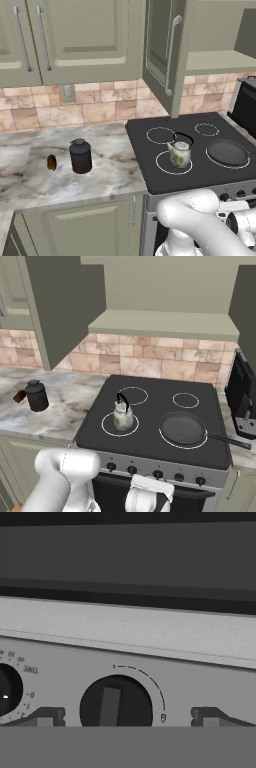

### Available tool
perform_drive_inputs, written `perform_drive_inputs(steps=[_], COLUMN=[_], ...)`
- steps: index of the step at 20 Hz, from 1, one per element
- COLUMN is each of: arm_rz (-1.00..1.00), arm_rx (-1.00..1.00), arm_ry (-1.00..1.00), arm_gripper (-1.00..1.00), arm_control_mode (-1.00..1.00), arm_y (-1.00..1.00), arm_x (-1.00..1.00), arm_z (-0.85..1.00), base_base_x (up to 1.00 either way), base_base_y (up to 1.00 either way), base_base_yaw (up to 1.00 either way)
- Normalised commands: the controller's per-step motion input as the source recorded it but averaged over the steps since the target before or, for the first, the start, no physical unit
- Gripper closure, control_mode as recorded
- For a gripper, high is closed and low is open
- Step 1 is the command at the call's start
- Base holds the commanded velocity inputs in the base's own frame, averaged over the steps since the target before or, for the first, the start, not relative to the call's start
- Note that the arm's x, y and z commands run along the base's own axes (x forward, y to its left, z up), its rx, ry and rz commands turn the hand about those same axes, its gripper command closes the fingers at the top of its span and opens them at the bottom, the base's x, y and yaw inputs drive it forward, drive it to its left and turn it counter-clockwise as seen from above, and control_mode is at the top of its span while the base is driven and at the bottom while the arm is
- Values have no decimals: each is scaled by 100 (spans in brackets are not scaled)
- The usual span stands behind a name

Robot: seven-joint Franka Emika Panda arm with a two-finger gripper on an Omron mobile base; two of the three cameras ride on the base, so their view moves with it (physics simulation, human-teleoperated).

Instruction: Pick the pan from the cabinet and place it on the stove. Then turn on the stove burner for the pan.

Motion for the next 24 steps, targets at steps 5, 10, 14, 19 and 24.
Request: perform_drive_inputs(steps=[5, 10, 14, 19, 24], arm_rz=[0, 1, 2, 1, 0], arm_rx=[0, 0, 0, -4, -10], arm_ry=[-3, -1, 0, -2, -1], arm_gripper=[100, 100, 100, 100, 100], arm_control_mode=[-100, -100, -100, -100, -100], arm_y=[0, 0, 0, 0, 0], arm_x=[8, 12, 7, 2, 0], arm_z=[0, 0, 0, 0, 0], base_base_x=[0, 0, 0, 0, 0], base_base_y=[0, 0, 0, 0, 0], base_base_yaw=[0, 0, 0, 0, 0])
